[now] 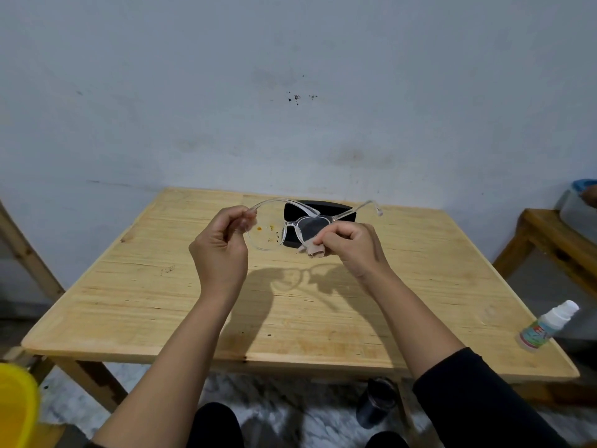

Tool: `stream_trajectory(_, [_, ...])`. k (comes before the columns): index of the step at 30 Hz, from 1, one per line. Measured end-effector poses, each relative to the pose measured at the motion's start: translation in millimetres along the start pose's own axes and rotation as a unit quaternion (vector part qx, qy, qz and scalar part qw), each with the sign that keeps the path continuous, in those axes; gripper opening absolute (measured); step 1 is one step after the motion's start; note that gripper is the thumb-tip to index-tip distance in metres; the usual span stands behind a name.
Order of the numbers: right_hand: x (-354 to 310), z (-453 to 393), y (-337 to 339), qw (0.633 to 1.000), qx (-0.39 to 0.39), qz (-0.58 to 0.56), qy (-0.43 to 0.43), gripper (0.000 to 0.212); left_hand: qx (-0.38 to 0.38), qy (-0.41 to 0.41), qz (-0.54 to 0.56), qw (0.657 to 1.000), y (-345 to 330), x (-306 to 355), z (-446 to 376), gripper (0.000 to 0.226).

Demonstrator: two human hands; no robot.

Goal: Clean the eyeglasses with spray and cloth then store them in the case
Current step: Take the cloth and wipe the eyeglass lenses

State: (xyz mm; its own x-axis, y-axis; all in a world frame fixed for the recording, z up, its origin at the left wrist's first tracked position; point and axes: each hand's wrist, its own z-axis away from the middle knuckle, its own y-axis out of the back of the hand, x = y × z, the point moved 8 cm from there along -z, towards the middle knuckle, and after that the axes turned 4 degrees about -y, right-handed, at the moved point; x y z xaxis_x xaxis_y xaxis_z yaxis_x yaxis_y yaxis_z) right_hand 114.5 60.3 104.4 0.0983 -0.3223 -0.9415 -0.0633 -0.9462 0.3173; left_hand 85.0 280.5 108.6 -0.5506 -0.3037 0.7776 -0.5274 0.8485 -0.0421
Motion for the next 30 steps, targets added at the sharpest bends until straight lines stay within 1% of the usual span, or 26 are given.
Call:
stream_trajectory(1, [2, 1, 3, 1.0, 0.015, -0.012, -0.009, 0.015, 0.0, -0.001, 0.0, 1.0, 1, 0, 0, 0.029])
stream_trajectory(3, [8, 4, 7, 0.995, 0.06, -0.07, -0.034, 0.021, -0.001, -0.003, 0.0, 1.0, 2, 0, 2, 0.03])
stream_trajectory(6, [19, 12, 7, 0.971, 0.142, -0.17, -0.087, 0.021, -0.007, -0.004, 0.004, 1.0, -1, -1, 5, 0.032])
stream_trajectory(8, [24, 19, 3, 0.943, 0.191, -0.251, -0.11, 0.021, -0.014, -0.009, 0.006, 1.0, -5, 1, 8, 0.031])
stream_trajectory(11, [26, 28, -2, 0.878, 0.249, -0.392, -0.118, 0.019, -0.02, -0.015, 0.012, 1.0, -11, 6, 15, 0.029])
stream_trajectory(12, [26, 30, -4, 0.862, 0.259, -0.421, -0.116, 0.017, -0.02, -0.016, 0.014, 1.0, -13, 7, 17, 0.03])
stream_trajectory(14, [26, 30, -7, 0.847, 0.27, -0.443, -0.112, 0.017, -0.02, -0.02, 0.017, 0.999, -15, 8, 20, 0.031])
stream_trajectory(16, [26, 29, -8, 0.847, 0.272, -0.444, -0.108, 0.016, -0.021, -0.025, 0.021, 0.999, -17, 8, 21, 0.032])
stream_trajectory(20, [20, 27, -6, 0.868, 0.254, -0.418, -0.089, 0.026, -0.022, -0.038, 0.028, 0.999, -18, 13, 22, 0.033])
stream_trajectory(25, [8, 25, -3, 0.895, 0.227, -0.378, -0.069, 0.013, -0.015, -0.032, 0.045, 0.998, -20, 10, 22, 0.032])
stream_trajectory(30, [5, 15, -9, 0.925, 0.17, -0.335, -0.06, 0.014, -0.004, -0.033, 0.049, 0.998, -19, 10, 20, 0.03])
